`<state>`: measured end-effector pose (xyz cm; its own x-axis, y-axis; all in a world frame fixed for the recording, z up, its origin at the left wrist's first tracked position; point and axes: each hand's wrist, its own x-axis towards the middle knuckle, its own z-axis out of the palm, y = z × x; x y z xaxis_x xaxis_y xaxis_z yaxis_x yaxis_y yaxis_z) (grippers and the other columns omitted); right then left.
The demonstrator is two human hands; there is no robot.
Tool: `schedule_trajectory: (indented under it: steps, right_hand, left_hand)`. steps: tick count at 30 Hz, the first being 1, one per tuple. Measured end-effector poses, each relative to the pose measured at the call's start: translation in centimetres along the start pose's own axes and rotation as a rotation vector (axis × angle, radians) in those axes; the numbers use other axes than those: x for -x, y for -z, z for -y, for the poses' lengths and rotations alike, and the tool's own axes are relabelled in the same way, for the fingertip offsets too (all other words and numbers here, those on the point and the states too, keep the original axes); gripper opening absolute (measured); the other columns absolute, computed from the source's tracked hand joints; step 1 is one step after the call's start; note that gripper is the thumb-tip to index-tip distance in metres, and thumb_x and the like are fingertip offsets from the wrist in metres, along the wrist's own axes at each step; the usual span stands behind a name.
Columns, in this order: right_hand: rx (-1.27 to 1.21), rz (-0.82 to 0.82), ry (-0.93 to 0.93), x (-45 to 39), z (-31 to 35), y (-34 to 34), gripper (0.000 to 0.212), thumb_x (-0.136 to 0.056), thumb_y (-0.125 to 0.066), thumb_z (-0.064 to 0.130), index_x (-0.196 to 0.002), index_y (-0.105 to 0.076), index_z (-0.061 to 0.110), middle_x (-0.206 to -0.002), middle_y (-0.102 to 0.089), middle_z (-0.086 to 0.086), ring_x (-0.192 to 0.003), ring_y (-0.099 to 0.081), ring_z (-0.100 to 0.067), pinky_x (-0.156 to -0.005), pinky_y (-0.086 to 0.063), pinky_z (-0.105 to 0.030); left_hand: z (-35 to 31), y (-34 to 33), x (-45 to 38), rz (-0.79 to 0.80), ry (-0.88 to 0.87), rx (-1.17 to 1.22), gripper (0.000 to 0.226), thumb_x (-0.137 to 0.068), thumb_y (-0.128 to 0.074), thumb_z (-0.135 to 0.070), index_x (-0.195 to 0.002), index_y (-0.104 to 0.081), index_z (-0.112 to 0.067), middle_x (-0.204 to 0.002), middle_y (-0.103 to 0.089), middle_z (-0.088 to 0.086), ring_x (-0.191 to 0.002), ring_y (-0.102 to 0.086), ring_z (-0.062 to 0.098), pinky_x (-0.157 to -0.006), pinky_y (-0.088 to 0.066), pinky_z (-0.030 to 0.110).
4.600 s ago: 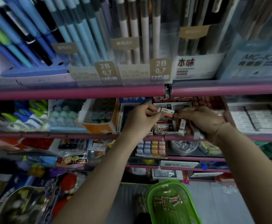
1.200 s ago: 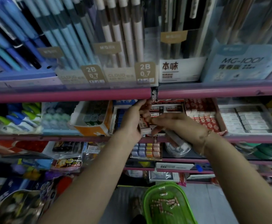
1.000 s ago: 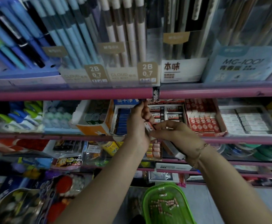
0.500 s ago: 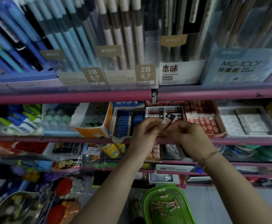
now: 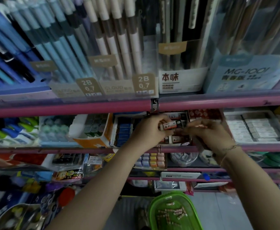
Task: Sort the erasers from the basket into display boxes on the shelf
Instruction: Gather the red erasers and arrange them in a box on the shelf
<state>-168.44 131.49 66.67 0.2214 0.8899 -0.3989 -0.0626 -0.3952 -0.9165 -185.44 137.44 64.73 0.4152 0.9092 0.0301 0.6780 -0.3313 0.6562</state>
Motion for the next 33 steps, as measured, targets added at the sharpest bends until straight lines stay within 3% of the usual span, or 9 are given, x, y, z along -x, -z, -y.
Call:
schedule_trajectory:
  steps: [4, 7, 11, 16, 20, 22, 25, 28, 33]
  right_hand:
    - [-0.136, -0.227, -0.009, -1.0, 0.7, 2.7, 0.013, -0.085, -0.063, 0.011, -0.073, -0.061, 0.006, -0.059, -0.064, -0.008, -0.048, -0.061, -0.019, -0.058, -0.056, -0.036]
    - [-0.232, -0.147, -0.061, -0.9, 0.4, 3.3, 0.011, -0.088, -0.059, 0.013, -0.082, -0.062, 0.004, -0.059, -0.068, -0.007, -0.048, -0.065, -0.016, -0.044, -0.054, -0.027]
    - [-0.274, -0.085, -0.11, -0.8, -0.5, 3.2, 0.012, -0.086, -0.057, 0.011, -0.09, -0.067, 0.006, -0.088, -0.058, -0.022, -0.07, -0.056, -0.03, -0.065, -0.045, -0.03]
    - [-0.354, -0.112, -0.124, -0.6, -1.0, 2.7, 0.02, -0.083, -0.046, 0.001, -0.084, -0.064, 0.009, -0.072, -0.055, -0.01, -0.048, -0.049, -0.019, -0.036, -0.037, -0.015]
    - [-0.327, -0.177, -0.072, -0.2, -0.8, 2.2, 0.017, -0.08, -0.056, -0.006, -0.087, -0.063, 0.007, -0.055, -0.06, -0.007, -0.037, -0.041, -0.014, -0.031, -0.029, -0.012]
    - [-0.347, -0.212, -0.052, 0.1, -0.6, 1.9, 0.017, -0.078, -0.061, -0.006, -0.085, -0.063, 0.01, -0.063, -0.063, -0.01, -0.047, -0.046, -0.018, -0.032, -0.03, -0.014]
    - [-0.381, -0.248, -0.018, 0.7, -0.6, 1.4, 0.019, -0.074, -0.067, -0.004, -0.085, -0.063, 0.011, -0.073, -0.063, -0.014, -0.054, -0.051, -0.023, -0.039, -0.031, -0.019]
    - [-0.338, -0.264, 0.021, 1.5, -0.6, 0.5, 0.02, -0.071, -0.071, -0.003, -0.082, -0.064, 0.012, -0.07, -0.062, -0.011, -0.051, -0.05, -0.02, -0.036, -0.03, -0.015]
    - [-0.365, -0.244, 0.055, 2.7, -1.2, -1.2, 0.03, -0.068, -0.076, -0.002, -0.083, -0.055, 0.013, -0.052, -0.059, 0.002, -0.038, -0.043, -0.011, -0.033, -0.031, -0.017]
  left_hand:
    - [1.0, -1.3, -1.9, -0.033, -0.046, -0.138, 0.036, -0.076, -0.078, -0.035, -0.108, -0.066, -0.021, -0.107, -0.067, 0.002, -0.092, -0.063, 0.018, -0.077, -0.054, 0.031]
    - [1.0, -2.6, -2.8, -0.001, -0.047, -0.151, 0.036, -0.079, -0.075, -0.034, -0.112, -0.064, -0.022, -0.106, -0.065, 0.001, -0.088, -0.059, 0.015, -0.071, -0.047, 0.024]
    - [0.8, -3.5, -3.3, 0.015, -0.099, -0.182, 0.045, -0.08, -0.074, -0.03, -0.122, -0.057, -0.023, -0.115, -0.062, 0.001, -0.098, -0.058, 0.018, -0.077, -0.045, 0.025]
    - [0.8, -3.9, -3.0, -0.105, -0.155, -0.204, 0.03, -0.08, -0.074, -0.025, -0.107, -0.065, -0.017, -0.103, -0.065, 0.002, -0.092, -0.06, 0.019, -0.072, -0.044, 0.024]
    - [0.0, -3.6, -2.4, -0.128, -0.126, -0.201, 0.028, -0.08, -0.074, -0.021, -0.107, -0.067, -0.013, -0.105, -0.065, 0.005, -0.095, -0.06, 0.021, -0.075, -0.04, 0.021]
    - [-0.8, -3.1, -2.0, -0.098, -0.09, -0.18, 0.023, -0.084, -0.069, -0.015, -0.108, -0.067, -0.013, -0.109, -0.064, 0.004, -0.096, -0.059, 0.015, -0.078, -0.043, 0.02]
    - [-2.5, -1.7, -0.4, -0.075, -0.003, 0.257, 0.015, -0.092, -0.059, -0.014, -0.103, -0.07, -0.014, -0.1, -0.068, -0.002, -0.083, -0.06, -0.002, -0.077, -0.049, 0.018]
    - [-4.0, -0.5, 1.8, 0.076, 0.058, 0.58, 0.013, -0.093, -0.059, -0.025, -0.103, -0.067, -0.023, -0.099, -0.068, -0.007, -0.088, -0.063, -0.001, -0.076, -0.05, 0.013]
    - [-3.8, -0.3, 4.0, 0.054, -0.011, 0.325, 0.031, -0.081, -0.075, -0.019, -0.109, -0.065, -0.025, -0.085, -0.058, -0.017, -0.074, -0.055, -0.004, -0.066, -0.045, 0.008]
